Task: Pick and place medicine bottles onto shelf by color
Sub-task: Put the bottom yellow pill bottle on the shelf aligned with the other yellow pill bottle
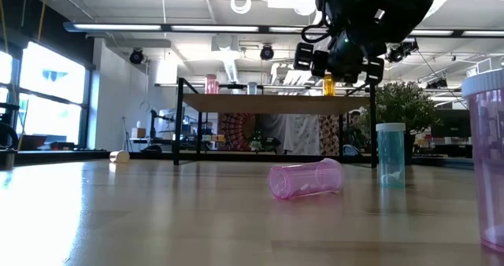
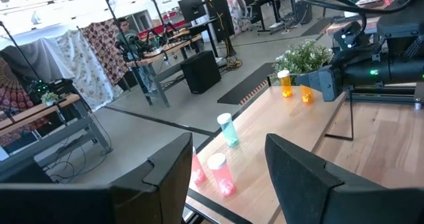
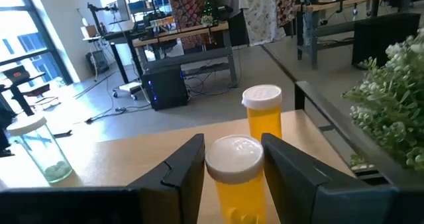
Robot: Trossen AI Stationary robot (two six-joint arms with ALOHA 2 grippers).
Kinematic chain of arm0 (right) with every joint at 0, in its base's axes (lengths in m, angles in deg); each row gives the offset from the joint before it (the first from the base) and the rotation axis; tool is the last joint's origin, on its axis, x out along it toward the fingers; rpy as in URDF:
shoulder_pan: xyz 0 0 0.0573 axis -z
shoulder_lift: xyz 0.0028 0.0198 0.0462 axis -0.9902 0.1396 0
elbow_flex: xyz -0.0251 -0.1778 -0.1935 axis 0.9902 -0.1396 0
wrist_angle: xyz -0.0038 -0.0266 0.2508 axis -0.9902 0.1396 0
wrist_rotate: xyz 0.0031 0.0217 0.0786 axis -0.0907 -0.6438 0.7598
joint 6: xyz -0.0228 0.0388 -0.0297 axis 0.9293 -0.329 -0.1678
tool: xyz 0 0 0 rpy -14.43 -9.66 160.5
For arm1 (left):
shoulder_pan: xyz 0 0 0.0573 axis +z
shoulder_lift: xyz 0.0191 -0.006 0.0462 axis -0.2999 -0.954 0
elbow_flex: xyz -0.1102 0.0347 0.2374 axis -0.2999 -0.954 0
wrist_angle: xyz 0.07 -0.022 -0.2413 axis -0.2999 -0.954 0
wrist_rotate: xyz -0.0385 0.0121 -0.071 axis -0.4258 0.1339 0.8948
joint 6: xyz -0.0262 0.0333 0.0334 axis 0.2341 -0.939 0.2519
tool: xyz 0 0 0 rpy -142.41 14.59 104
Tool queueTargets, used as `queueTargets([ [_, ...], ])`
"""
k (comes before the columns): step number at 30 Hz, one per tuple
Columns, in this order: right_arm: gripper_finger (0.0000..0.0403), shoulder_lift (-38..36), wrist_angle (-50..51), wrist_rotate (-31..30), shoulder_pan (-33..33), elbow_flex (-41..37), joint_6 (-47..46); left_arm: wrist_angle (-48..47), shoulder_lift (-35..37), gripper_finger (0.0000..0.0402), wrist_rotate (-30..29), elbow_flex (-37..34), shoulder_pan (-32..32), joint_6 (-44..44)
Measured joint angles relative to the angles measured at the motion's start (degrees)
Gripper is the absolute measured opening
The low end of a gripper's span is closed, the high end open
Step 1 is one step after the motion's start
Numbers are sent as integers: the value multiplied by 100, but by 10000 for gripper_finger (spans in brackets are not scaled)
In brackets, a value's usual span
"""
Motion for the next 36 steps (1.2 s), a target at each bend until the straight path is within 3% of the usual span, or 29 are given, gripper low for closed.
queueTargets([
  [20,138,0,-2091,-120,-2,0,2258,0,2,179,1,-1,0,2],
  [28,138,-149,-3776,-219,-115,46,3879,0,2,179,2,0,1,2],
  [36,138,-750,-3197,171,-348,841,5517,-13,2,179,340,0,1,556],
])
